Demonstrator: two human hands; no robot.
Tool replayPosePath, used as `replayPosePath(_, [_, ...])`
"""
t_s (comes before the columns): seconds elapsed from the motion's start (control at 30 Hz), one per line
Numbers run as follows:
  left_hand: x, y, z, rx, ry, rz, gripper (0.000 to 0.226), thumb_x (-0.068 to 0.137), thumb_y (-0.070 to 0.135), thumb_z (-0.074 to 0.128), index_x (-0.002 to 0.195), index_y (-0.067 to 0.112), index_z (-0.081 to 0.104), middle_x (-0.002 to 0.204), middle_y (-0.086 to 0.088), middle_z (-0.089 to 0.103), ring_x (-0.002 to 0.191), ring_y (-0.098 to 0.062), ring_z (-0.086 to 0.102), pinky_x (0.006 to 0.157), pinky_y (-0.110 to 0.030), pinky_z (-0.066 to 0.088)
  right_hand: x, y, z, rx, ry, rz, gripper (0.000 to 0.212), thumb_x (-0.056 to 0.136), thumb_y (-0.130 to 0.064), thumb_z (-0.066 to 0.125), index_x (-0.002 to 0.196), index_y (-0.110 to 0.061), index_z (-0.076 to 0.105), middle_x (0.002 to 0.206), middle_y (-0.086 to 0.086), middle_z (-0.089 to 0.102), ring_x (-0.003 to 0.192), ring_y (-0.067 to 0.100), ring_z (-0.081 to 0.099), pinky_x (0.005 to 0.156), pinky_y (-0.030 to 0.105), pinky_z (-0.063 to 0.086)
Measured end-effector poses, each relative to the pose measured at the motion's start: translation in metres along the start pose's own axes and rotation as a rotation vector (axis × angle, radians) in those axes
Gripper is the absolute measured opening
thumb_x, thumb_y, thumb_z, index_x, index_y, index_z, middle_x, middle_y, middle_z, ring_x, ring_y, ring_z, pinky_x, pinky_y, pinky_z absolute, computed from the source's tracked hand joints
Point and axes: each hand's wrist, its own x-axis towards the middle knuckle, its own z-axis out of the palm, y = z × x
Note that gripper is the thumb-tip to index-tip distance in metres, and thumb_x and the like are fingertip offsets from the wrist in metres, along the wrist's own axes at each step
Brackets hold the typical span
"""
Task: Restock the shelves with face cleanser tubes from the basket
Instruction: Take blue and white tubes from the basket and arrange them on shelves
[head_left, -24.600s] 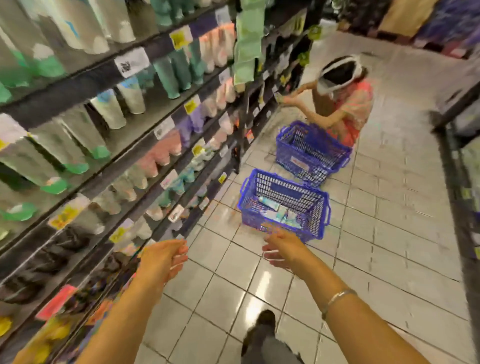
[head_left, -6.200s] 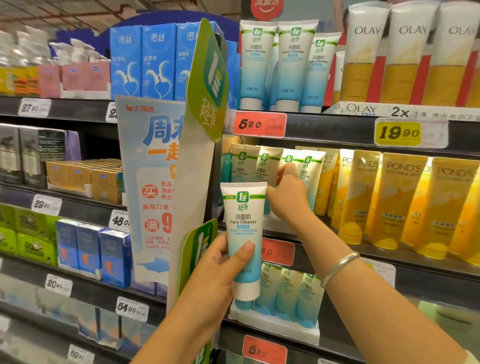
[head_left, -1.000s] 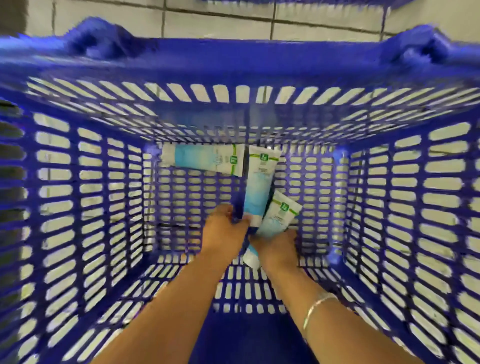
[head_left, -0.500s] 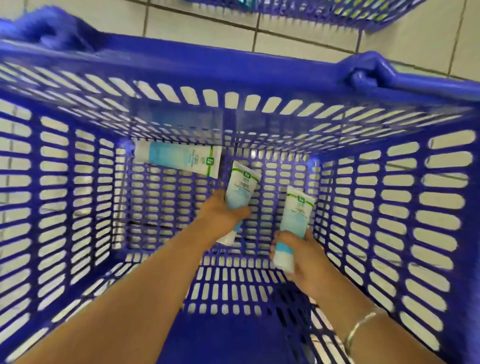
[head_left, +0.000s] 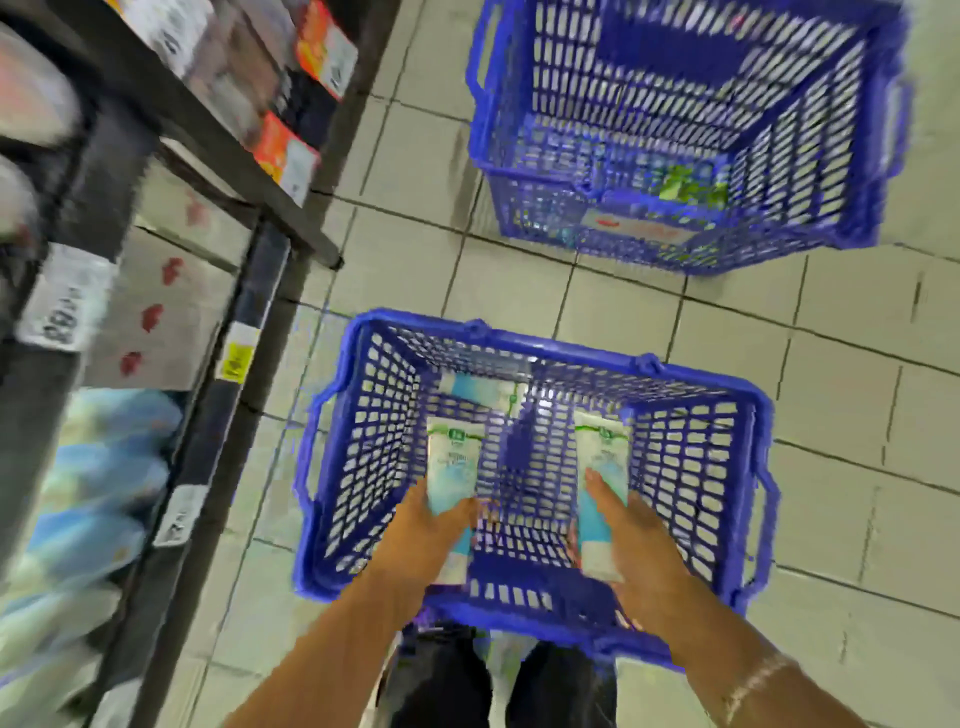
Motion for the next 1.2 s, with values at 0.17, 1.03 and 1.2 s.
replayPosePath(0.17, [-0.116, 0.083, -0.047, -0.094, 0.039, 0.2, 0.01, 0.088, 0.012, 0.059, 0.089, 0.02, 0.053, 0.052, 0.011, 0.062, 0.039, 0.004, 0.054, 0.037, -0.009, 0.038, -0.108, -0.081, 0.024, -0.071, -0.075, -0.252, 0.013, 0.086, -0.018, 0.064, 0.097, -0.012, 0.061, 0.057, -0.004, 0.06, 0.044, 0.007, 0.056, 0.044, 0.02, 0.045])
replayPosePath(1.03, [-0.588, 0.069, -0.155, -1.022, 0.415, 0.805, 0.037, 0.062, 0.034, 0.062, 0.098, 0.024, 0.061, 0.063, 0.001, 0.068, 0.052, -0.01, 0.063, 0.048, -0.025, 0.053, -0.542, -0.165, 0.095, -0.362, -0.976, -0.691, 0.017, 0.085, -0.036, 0.058, 0.096, -0.024, 0.059, 0.069, -0.003, 0.065, 0.055, 0.007, 0.062, 0.048, 0.022, 0.05])
replayPosePath(1.2, [-0.66, -0.004, -0.158, -1.126, 0.668, 0.859, 0.027, 0.07, 0.026, 0.058, 0.095, 0.015, 0.058, 0.059, -0.002, 0.067, 0.05, -0.011, 0.063, 0.046, -0.021, 0.052, -0.605, -0.108, 0.11, -0.522, -1.226, -0.682, 0.018, 0.09, -0.032, 0.051, 0.104, -0.022, 0.056, 0.082, -0.001, 0.065, 0.062, 0.007, 0.065, 0.054, 0.023, 0.052])
